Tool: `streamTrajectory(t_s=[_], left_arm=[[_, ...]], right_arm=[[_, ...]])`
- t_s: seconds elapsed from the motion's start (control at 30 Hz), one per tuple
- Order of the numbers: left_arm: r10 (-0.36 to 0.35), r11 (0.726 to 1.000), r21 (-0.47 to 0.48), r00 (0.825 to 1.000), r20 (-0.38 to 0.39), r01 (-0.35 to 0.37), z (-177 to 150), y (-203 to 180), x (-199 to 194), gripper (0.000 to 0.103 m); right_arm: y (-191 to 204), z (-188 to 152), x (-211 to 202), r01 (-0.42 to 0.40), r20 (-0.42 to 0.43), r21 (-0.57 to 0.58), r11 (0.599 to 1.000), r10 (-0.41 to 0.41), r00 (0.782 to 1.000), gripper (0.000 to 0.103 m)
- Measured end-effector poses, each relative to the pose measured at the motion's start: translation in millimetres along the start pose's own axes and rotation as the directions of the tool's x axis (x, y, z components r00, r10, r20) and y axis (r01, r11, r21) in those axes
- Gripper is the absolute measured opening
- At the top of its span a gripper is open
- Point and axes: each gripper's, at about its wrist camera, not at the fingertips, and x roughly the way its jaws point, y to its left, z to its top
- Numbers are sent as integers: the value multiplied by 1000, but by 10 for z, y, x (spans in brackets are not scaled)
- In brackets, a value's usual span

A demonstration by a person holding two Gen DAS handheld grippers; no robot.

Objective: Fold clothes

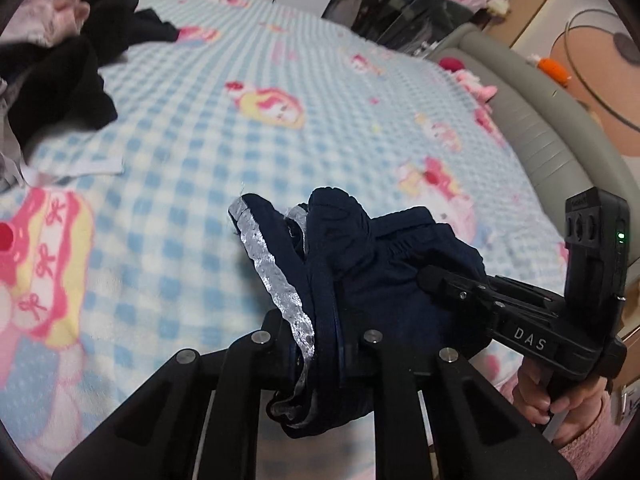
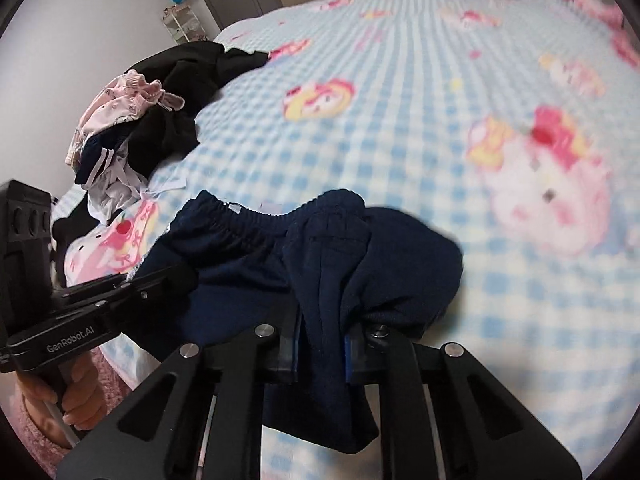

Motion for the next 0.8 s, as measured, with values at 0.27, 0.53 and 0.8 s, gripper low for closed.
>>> streamTrajectory(t_s=[0.27,0.53,0.8], left_arm=[[-24,1000,-1,1000,-5,24,-58,-285,-85,14],[-94,983,150,994,-63,102,181,-1108,215,14],[-189,940,269,976,-110,212,572,-2436,854,14]], right_arm=[[-47,23,-390,-39,55,13,999,39,998,14],[-581,-63,-637,-22,57,79,997,18,998,14],[-1684,253,-1208,105,86,183,977,-122,989,14]])
